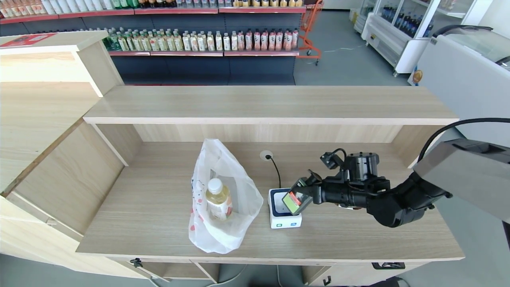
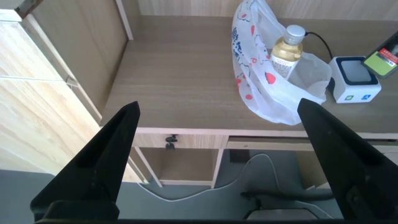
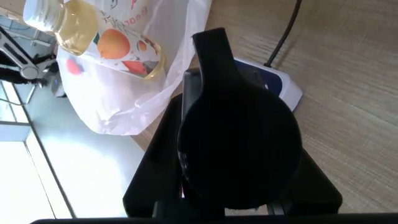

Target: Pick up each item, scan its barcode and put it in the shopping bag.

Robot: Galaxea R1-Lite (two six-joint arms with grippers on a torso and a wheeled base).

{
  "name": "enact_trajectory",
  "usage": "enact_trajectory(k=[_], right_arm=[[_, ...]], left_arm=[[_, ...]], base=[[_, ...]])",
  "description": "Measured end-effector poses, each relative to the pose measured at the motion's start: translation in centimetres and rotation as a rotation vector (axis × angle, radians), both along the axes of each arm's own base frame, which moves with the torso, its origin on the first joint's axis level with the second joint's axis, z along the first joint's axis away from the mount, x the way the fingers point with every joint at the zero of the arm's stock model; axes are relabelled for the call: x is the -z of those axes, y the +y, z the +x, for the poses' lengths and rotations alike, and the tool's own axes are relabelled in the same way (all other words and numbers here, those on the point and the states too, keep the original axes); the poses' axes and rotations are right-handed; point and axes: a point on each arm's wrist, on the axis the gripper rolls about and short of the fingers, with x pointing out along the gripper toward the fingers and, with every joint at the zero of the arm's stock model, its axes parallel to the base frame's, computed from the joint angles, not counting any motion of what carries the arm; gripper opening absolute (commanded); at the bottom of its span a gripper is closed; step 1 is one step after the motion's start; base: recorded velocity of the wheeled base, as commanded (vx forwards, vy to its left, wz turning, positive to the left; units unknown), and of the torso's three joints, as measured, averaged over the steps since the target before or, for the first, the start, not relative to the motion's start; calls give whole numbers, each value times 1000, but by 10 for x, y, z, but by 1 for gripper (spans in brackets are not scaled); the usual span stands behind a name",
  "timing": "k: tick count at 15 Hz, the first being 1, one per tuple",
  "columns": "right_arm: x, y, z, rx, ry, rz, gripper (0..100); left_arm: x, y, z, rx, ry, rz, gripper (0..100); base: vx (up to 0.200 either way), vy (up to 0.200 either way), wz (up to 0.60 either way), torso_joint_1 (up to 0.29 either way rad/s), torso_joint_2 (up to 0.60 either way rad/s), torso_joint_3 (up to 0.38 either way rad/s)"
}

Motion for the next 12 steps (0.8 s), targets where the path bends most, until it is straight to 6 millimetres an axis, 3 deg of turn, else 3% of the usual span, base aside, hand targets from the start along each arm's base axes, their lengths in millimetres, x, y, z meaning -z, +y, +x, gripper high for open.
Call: enact_trajectory(k=[12], right_arm=[[11,9,13,-11,-3,2,0]], left_arm=[[0,0,0,1,0,0,100]], base=[[0,0,0,0,0,0]])
